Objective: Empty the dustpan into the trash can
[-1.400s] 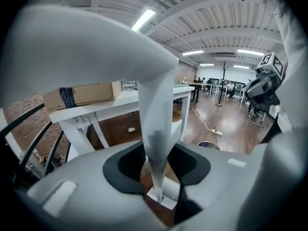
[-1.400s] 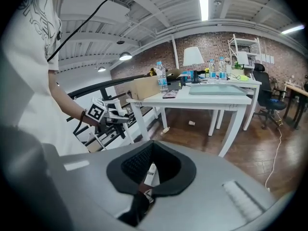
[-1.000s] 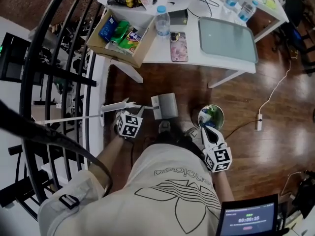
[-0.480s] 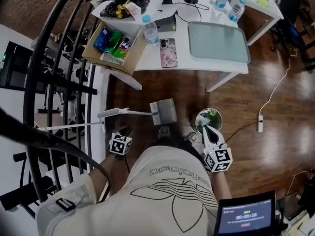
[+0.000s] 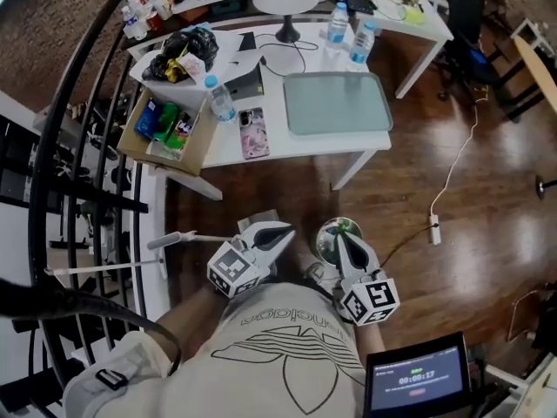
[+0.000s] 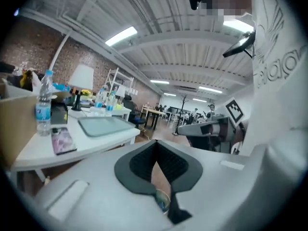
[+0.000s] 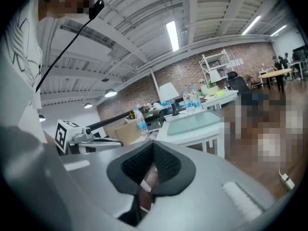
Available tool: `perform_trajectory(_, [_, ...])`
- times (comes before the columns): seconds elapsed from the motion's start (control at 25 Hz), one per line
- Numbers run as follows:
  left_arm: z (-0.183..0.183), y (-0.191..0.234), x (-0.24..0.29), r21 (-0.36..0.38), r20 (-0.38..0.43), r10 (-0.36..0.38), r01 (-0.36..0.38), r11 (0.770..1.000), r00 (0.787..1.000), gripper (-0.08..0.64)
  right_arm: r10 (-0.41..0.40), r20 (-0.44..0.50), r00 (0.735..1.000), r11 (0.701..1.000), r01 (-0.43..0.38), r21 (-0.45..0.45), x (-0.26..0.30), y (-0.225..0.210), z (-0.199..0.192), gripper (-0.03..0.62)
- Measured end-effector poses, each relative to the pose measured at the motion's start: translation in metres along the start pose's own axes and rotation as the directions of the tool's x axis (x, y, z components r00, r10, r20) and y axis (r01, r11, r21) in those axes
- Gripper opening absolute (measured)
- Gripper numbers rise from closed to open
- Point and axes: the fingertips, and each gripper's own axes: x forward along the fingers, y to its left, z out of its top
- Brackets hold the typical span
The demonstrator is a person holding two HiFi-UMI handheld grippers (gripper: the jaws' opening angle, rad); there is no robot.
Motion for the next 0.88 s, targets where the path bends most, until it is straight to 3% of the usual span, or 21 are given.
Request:
perform_trajectory(0.12, [0.045, -0.011, 0.021, 0.055, 0.083, -0.025, 0.020, 0.998, 0.996, 0.020, -0.009, 0.087, 0.996, 0.999, 0.005, 0.054, -0.006, 0.004, 0.031, 0.002])
perform_trajectory(0.2, [0.061, -0.022, 0.030, 0.054, 0.115, -0.043, 0.037, 0.998, 0.992, 0.020, -0.008, 0.104, 0.995, 1.000, 0.009, -0.006, -0.009, 0.011, 0.040, 0.002])
perform_trajectory(0.32, [0.059, -0.029, 0.041, 0.017, 0.121, -0.028, 0.026, 1.000, 0.992, 0.020, -0.008, 0.105, 0.994, 0.997, 0.017, -0.081, -0.012, 0.016, 0.038, 0.002])
perform_trajectory(0.48, [0.061, -0.032, 0.047, -0.035, 0.140, 0.004, 0.001, 0.999, 0.990, 0.020, -0.034, 0.118, 0.992, 0.996, 0.042, -0.073, -0.020, 0.008, 0.043, 0.002])
perform_trajectory(0.88, [0.062, -0.046, 0.032, 0.012, 0.114, -0.011, 0.010, 1.000, 0.993, 0.020, -0.021, 0.131, 0.991, 0.996, 0.032, -0.087, -0.026, 0.024, 0.038, 0.002])
